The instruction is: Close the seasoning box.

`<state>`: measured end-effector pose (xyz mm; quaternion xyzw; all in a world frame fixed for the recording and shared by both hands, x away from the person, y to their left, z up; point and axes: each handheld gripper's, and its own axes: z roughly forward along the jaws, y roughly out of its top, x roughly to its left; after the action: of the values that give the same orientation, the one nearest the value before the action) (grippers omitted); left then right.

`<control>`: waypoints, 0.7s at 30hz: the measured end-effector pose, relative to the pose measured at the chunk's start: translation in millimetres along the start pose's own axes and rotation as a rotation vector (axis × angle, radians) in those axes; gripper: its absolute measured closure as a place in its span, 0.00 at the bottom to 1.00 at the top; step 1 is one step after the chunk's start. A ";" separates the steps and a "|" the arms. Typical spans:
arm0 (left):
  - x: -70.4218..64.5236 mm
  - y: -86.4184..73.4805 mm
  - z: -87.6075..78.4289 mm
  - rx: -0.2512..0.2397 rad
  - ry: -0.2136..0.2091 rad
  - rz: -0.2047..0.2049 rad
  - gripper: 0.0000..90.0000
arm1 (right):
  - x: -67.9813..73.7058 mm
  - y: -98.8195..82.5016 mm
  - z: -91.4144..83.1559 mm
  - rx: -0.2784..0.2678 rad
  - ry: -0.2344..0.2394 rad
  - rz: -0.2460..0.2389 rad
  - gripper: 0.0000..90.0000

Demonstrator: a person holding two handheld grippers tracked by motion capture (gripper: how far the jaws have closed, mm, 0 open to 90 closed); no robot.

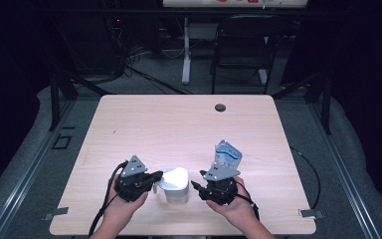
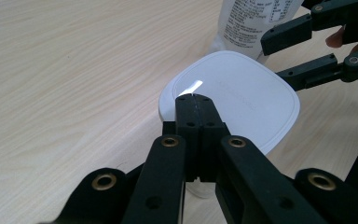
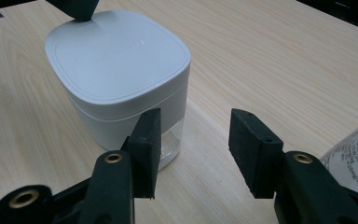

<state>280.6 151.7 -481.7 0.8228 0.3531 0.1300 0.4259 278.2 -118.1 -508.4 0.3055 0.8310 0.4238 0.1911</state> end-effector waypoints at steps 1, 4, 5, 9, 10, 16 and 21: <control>0.1 0.0 0.0 0.000 0.000 0.000 1.00 | 0.3 -0.2 0.4 0.003 -0.002 0.000 0.60; 0.3 -1.6 0.2 -0.013 0.002 -0.004 1.00 | 1.3 -1.1 3.3 0.012 0.001 -0.010 0.60; 0.8 -1.7 0.0 -0.012 -0.003 -0.008 1.00 | 1.6 -1.3 4.3 0.013 -0.003 -0.011 0.60; 1.4 -0.2 -0.5 0.002 -0.005 -0.007 1.00 | 1.6 -1.8 5.6 0.024 -0.001 -0.009 0.60; 1.0 0.0 -0.1 -0.001 -0.002 -0.006 1.00 | 1.6 -1.8 5.7 0.024 -0.001 -0.010 0.60; 0.2 0.6 -0.2 0.005 0.006 -0.004 1.00 | 0.5 -1.8 4.8 0.018 -0.002 -0.008 0.60; 0.8 -0.2 -1.6 0.007 0.007 -0.003 1.00 | 0.5 -1.9 4.8 0.021 -0.002 -0.013 0.60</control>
<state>280.3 153.4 -481.0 0.8232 0.3564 0.1309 0.4222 280.0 -115.8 -512.8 0.3025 0.8371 0.4137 0.1915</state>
